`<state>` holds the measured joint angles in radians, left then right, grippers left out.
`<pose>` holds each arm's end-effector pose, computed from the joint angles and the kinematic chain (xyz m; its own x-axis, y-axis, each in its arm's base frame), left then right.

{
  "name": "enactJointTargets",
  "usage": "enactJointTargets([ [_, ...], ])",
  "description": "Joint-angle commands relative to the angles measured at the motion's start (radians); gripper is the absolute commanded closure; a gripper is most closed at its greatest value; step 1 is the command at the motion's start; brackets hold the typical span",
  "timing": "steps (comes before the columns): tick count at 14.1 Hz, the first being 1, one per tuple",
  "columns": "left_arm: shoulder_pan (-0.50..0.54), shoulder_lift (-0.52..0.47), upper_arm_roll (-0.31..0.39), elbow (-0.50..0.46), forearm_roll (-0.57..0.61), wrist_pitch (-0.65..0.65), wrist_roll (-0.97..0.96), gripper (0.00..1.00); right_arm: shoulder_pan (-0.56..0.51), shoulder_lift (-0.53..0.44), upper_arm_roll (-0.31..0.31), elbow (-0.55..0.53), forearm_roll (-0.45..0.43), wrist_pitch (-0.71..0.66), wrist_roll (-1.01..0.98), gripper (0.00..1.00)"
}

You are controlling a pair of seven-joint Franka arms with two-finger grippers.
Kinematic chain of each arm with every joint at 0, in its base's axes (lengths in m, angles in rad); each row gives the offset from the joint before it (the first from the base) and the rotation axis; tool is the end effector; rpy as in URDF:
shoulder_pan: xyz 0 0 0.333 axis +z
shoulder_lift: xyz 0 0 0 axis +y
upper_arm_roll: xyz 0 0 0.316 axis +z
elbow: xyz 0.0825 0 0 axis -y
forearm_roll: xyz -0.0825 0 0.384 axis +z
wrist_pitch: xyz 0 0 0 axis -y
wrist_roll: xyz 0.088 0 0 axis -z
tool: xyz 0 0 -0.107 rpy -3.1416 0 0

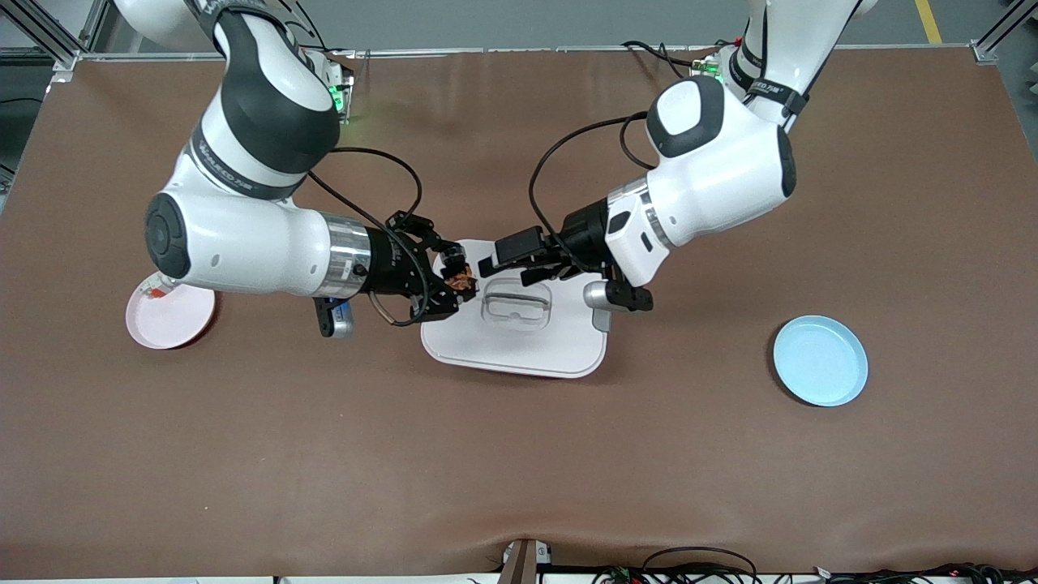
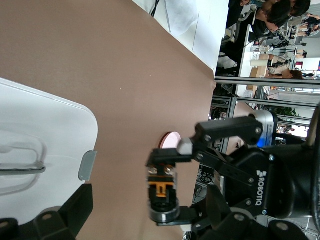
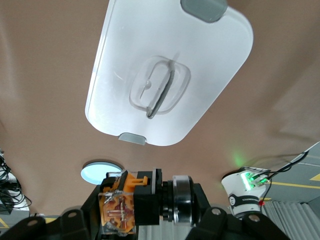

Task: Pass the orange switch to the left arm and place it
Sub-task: 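Grasp the switch with the left gripper and open the right gripper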

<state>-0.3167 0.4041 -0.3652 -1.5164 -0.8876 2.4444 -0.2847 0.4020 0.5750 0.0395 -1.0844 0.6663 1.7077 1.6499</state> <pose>0.5814 -0.4169 0.5045 0.9798 0.1879 -0.0688 0.1607 -0.5337 0.8303 0.6352 0.3549 0.5204 0.2013 -0.7485 -0.6318 -0.9580 -0.2849 0.0323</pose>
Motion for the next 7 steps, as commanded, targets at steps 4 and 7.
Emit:
enactJointTargets([
  [4, -0.027, 0.050, 0.000, 0.027, -0.007, 0.062, 0.136, 0.00, 0.034, 0.065, -0.006, 0.087, 0.022, 0.064, 0.059, 1.00],
  [7, -0.025, 0.087, 0.000, 0.051, -0.008, 0.082, 0.185, 0.00, 0.035, 0.071, -0.006, 0.089, 0.024, 0.089, 0.056, 1.00],
])
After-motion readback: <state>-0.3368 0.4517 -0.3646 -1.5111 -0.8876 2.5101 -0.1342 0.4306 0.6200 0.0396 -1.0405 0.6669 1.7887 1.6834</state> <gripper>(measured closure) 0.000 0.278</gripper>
